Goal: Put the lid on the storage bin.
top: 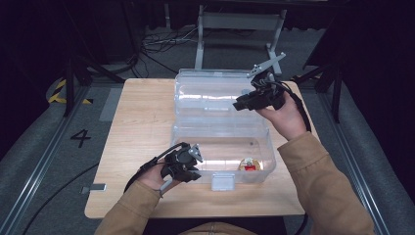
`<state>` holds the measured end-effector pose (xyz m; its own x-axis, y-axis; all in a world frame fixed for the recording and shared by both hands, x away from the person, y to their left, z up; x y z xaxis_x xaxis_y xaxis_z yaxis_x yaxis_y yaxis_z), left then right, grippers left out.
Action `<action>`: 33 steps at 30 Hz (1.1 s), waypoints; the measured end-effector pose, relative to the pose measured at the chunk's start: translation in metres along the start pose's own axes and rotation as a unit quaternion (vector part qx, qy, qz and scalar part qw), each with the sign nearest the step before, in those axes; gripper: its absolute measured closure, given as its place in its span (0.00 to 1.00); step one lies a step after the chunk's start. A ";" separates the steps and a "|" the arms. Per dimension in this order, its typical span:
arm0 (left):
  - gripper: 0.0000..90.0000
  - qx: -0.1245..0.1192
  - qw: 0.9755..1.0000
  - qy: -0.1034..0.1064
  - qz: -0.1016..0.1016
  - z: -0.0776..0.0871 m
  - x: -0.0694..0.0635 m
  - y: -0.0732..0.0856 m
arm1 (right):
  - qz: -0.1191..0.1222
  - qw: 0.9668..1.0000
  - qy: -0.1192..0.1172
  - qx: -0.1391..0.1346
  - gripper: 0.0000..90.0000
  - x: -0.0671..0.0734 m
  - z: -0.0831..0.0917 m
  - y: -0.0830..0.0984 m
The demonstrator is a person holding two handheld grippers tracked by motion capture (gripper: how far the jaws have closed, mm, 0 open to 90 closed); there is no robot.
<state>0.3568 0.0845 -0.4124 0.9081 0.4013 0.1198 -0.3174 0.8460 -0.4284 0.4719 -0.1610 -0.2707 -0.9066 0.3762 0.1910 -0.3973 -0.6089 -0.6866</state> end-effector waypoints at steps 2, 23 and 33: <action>0.87 0.001 1.000 0.001 0.002 0.000 0.000 0.000 | 0.007 1.000 0.005 -0.001 0.78 -0.002 -0.004 -0.005; 0.86 0.006 1.000 0.008 0.011 0.000 0.001 -0.001 | 0.012 0.999 -0.025 0.038 0.83 -0.017 -0.052 -0.016; 0.86 0.005 1.000 0.008 0.012 0.000 0.001 -0.001 | 0.032 0.999 -0.015 0.017 0.75 -0.013 -0.047 -0.018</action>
Point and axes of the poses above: each handheld gripper's, and its own axes: z roughly backward along the jaws, y roughly out of its underside, x roughly to its left, the point moved 1 cm from there along -z, roughly forward along the jaws, and after that the axes turned 12 degrees about -y, right-handed, at the moved point
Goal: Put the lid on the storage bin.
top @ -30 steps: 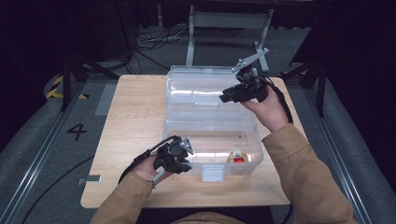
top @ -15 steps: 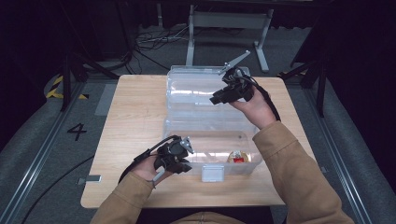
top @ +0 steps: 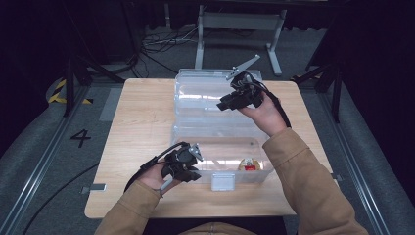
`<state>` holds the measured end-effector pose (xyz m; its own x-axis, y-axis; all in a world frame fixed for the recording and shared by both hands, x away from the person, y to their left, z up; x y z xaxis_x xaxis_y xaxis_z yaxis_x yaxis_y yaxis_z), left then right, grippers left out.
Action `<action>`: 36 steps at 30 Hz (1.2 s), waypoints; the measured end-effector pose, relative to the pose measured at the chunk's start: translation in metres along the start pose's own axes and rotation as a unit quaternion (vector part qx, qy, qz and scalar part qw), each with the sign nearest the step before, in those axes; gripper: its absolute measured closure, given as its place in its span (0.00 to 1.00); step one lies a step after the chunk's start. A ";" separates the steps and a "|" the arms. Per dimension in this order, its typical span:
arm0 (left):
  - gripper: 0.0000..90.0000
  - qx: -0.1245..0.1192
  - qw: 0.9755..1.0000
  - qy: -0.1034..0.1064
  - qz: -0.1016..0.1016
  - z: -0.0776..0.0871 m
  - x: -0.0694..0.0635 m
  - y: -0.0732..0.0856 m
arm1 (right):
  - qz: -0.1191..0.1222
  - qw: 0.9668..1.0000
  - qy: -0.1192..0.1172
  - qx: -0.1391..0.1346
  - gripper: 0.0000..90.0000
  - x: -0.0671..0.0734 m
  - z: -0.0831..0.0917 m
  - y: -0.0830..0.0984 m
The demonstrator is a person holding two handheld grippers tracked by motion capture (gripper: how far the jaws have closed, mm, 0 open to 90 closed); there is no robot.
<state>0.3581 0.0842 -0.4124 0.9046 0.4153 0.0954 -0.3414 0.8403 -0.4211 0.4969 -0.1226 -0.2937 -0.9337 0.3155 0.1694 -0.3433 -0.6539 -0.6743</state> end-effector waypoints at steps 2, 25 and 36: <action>0.86 0.000 1.000 0.000 0.000 0.000 0.000 0.000 | -0.006 1.000 -0.001 -0.006 0.75 -0.003 0.003 0.000; 0.86 0.002 1.000 0.002 0.007 0.000 0.000 0.000 | -0.039 0.999 -0.013 0.023 0.85 -0.017 -0.012 0.007; 0.86 0.003 1.000 0.005 0.007 0.000 0.001 0.000 | -0.036 0.999 -0.008 0.021 0.86 -0.009 -0.010 0.010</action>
Point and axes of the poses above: each handheld gripper's, and its own axes: z roughly backward along the jaws, y roughly out of its underside, x roughly to its left, the point moved 1 cm from there along -z, roughly forward along the jaws, and after that the axes turned 12 degrees about -y, right-handed, at the moved point
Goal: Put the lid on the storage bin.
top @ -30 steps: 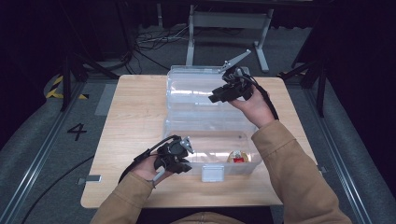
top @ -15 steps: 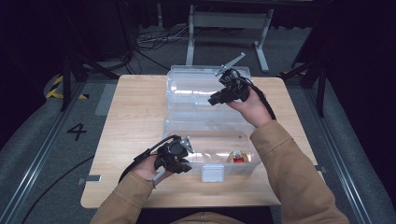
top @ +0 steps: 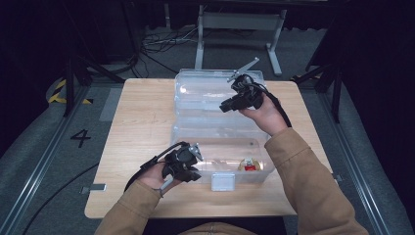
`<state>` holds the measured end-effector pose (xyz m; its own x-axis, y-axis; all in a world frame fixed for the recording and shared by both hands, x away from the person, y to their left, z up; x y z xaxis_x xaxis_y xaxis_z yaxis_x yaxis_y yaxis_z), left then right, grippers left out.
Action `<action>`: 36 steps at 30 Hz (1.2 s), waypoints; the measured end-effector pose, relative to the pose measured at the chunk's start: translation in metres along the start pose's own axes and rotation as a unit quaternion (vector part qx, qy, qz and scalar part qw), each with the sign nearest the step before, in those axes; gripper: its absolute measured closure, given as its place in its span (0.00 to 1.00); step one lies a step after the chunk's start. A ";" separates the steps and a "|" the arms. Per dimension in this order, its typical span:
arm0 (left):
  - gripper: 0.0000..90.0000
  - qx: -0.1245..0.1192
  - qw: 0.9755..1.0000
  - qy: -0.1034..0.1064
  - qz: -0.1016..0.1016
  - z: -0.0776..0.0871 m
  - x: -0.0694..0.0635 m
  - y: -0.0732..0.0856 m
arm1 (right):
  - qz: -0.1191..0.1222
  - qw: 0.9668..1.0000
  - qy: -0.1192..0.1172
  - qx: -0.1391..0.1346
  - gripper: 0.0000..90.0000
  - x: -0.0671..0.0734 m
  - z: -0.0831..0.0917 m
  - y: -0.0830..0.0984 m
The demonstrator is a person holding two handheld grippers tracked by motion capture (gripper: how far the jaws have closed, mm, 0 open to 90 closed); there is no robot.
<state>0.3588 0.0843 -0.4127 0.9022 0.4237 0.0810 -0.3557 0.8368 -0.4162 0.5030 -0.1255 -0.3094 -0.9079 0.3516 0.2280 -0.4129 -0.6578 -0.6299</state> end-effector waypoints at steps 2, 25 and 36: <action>0.86 0.000 1.000 0.000 0.000 0.000 0.000 0.000 | 0.003 1.000 0.000 0.000 0.87 0.002 0.001 0.000; 0.85 0.002 1.000 0.000 0.002 0.000 0.000 0.000 | 0.028 1.000 0.003 -0.003 0.88 0.026 0.007 0.008; 0.85 0.001 1.000 0.002 0.003 0.000 0.000 0.000 | 0.037 0.999 0.002 -0.001 0.88 0.035 0.009 0.012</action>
Point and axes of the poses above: each handheld gripper's, and its own axes: z roughly backward along the jaws, y roughly out of its underside, x roughly to its left, the point moved 1 cm from there along -z, roughly forward along the jaws, and after that the axes turned 12 degrees about -y, right-handed, at the moved point
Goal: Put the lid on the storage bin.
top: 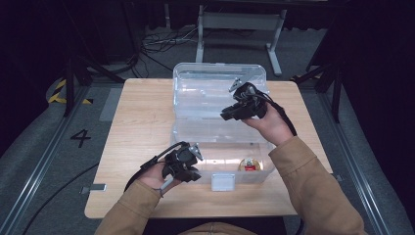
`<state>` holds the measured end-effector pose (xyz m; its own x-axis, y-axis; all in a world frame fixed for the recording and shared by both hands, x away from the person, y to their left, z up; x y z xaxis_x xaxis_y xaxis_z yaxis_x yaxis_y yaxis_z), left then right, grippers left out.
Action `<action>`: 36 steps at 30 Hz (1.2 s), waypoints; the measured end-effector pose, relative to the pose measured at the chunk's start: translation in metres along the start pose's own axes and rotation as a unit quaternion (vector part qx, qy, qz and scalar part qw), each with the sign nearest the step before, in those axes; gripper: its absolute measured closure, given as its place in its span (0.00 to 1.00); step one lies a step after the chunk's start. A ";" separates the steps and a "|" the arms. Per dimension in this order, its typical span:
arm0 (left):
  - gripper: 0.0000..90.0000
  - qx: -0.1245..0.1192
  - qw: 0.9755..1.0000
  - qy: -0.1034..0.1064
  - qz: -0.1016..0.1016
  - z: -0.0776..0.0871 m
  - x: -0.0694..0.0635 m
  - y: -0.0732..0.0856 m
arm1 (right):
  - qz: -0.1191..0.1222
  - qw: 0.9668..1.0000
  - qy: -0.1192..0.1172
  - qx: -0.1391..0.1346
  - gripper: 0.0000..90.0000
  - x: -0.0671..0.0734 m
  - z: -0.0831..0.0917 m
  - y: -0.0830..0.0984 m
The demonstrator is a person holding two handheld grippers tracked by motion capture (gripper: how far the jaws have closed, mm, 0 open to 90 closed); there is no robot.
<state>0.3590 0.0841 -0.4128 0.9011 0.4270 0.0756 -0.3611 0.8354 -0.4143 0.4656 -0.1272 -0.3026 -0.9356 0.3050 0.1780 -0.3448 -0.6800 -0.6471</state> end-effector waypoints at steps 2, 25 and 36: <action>0.85 0.000 1.000 0.000 0.000 0.000 0.000 0.000 | 0.001 1.000 0.000 -0.001 0.88 0.002 0.000 0.001; 0.85 0.002 1.000 0.001 0.002 0.000 0.000 0.000 | 0.012 1.000 -0.008 -0.002 0.89 0.019 0.004 0.011; 0.85 0.000 1.000 0.003 0.005 0.000 0.000 0.000 | 0.016 1.000 -0.014 0.003 0.90 0.026 0.004 0.014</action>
<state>0.3595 0.0841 -0.4129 0.8989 0.4331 0.0664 -0.3701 0.8316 -0.4142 0.4363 -0.1317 -0.3046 -0.9480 0.2641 0.1776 -0.3146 -0.6938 -0.6478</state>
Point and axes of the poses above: each handheld gripper's, and its own axes: z roughly backward along the jaws, y roughly out of its underside, x roughly to its left, the point moved 1 cm from there along -z, roughly forward along the jaws, and after that the axes turned 12 degrees about -y, right-handed, at the moved point
